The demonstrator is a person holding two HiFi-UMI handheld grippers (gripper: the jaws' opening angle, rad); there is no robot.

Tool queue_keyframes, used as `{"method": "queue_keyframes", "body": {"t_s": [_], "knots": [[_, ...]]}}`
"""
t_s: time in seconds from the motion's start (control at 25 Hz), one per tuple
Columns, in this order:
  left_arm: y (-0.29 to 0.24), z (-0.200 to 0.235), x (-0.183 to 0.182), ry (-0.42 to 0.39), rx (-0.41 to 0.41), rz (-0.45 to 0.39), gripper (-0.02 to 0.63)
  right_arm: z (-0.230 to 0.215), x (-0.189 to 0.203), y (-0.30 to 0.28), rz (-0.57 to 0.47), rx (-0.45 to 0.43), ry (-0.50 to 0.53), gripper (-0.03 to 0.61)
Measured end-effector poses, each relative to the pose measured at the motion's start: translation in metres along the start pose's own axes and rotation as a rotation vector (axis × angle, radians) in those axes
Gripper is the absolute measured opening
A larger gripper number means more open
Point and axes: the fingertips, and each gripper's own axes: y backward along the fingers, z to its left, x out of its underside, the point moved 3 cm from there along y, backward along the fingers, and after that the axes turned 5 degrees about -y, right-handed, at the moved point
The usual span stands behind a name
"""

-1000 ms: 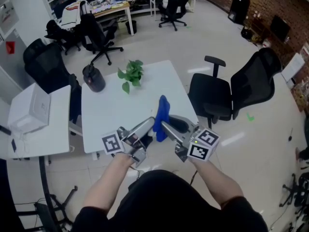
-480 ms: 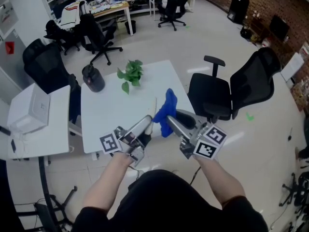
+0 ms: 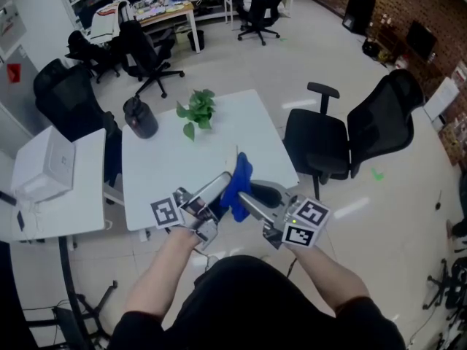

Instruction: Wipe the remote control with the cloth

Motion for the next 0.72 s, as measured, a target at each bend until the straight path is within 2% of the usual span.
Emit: {"method": "queue_keyframes", "body": {"t_s": [0.16,0.4,0.64,0.72], "knots": [[0.001,-0.004,0.019,-0.008,0.007,0.119,0.206,-0.013,-0.017,0.007,-0.025,0.037,0.021,0.103],[0.005,-0.001,0.045,-0.051,-0.011,0.252,0.206,-0.029,-0.037,0.019,-0.067,0.09,0.044,0.103],[0.005,0.002,0.047,-0.058,-0.019,0.244,0.205,-0.031,-0.037,0.025,-0.078,0.108,0.051,0.103],[0.006,0.005,0.045,-0.098,-0.051,0.235,0.204,-0.033,-0.037,0.029,-0.08,0.134,0.057,0.103]]}}
